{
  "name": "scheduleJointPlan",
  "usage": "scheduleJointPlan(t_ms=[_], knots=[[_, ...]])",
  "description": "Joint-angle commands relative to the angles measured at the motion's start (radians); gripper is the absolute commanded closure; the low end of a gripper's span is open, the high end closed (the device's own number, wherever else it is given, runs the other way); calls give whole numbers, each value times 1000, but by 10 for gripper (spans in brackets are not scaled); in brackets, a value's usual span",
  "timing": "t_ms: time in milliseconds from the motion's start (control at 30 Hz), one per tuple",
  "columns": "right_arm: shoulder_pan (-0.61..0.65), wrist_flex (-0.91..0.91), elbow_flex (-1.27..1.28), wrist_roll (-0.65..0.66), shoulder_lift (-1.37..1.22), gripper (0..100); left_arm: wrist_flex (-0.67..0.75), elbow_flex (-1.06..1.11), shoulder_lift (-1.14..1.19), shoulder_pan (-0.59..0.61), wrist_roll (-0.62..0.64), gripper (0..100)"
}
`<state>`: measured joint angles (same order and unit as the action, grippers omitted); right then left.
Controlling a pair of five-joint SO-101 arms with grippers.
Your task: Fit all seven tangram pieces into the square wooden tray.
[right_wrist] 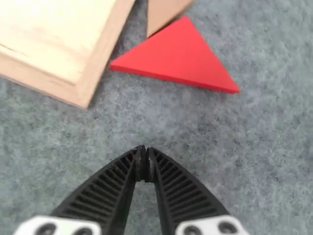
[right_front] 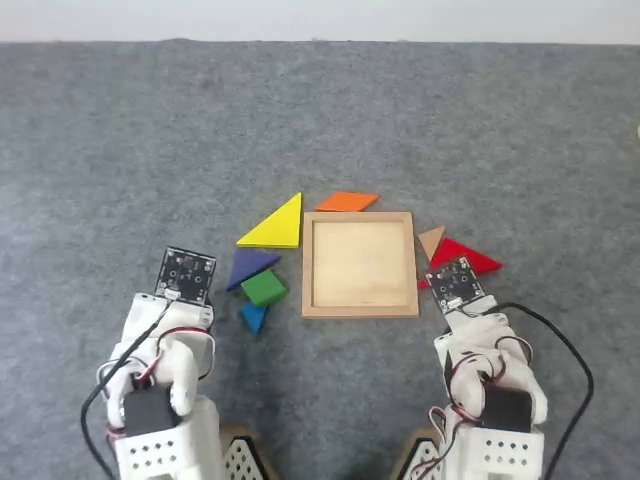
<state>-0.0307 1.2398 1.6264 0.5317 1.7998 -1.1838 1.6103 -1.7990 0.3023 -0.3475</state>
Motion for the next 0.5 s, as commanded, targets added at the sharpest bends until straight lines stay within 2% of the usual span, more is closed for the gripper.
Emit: scheduleJointPlan(t_ms=[0,233,467], knots=[[-31,4,-64,-14,-2,990,-6,-47,-14,11,18,888],[-38,7,-155,-6,-1,990,-54,-189,-12,11,14,888],[-36,51,-269,14,-2,989,-57,-205,-12,9,-6,887]])
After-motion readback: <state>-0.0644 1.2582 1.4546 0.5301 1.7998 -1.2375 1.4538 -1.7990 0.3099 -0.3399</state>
